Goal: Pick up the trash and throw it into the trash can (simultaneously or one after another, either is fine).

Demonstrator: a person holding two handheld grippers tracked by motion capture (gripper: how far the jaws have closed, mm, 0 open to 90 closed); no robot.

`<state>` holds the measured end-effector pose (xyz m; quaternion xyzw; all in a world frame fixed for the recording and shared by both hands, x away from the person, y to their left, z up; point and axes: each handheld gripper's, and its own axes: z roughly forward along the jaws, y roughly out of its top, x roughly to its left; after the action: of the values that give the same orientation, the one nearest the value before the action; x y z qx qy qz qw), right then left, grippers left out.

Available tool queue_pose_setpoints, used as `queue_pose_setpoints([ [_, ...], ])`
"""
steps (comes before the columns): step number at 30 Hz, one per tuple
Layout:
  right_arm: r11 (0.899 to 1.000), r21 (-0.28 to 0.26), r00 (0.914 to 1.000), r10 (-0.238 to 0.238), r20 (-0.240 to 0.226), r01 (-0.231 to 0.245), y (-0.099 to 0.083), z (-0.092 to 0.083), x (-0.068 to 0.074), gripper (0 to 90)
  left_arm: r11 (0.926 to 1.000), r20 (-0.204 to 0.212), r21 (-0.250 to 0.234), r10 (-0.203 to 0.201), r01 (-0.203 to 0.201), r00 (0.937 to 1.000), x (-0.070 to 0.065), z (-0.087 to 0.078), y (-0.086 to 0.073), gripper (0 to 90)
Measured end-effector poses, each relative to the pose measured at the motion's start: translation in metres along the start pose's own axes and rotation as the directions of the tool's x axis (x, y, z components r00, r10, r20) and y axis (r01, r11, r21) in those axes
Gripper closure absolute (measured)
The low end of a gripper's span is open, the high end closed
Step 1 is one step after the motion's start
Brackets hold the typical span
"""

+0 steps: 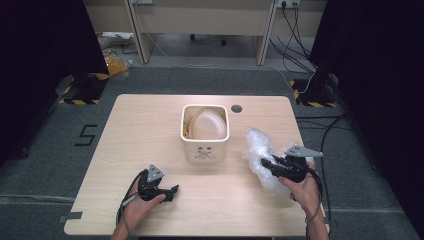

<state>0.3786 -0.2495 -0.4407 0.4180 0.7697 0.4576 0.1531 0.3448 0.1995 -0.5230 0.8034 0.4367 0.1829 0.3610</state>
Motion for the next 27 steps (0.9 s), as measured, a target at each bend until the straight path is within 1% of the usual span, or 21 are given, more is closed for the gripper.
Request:
queue_pose_setpoints([
  [9, 1.000, -0.013, 1.0000, -0.008, 0.000, 0.008, 0.005, -0.006, 0.003, 64.7, 1.0000, 0.000, 0.000, 0.000, 0.000, 1.0000, 0.000, 0.000, 0.000, 12.0],
  [20, 1.000, -0.021, 0.9998, -0.018, -0.004, 0.018, 0.009, -0.007, 0.006, 64.6, 1.0000, 0.000, 0.000, 0.000, 0.000, 1.0000, 0.000, 0.000, 0.000, 12.0],
  [27, 0.999, -0.039, 0.9994, -0.032, -0.011, 0.032, 0.017, -0.011, 0.009, 64.6, 1.0000, 0.000, -0.003, -0.003, 0.003, 1.0000, 0.000, 0.000, 0.000, 11.9],
])
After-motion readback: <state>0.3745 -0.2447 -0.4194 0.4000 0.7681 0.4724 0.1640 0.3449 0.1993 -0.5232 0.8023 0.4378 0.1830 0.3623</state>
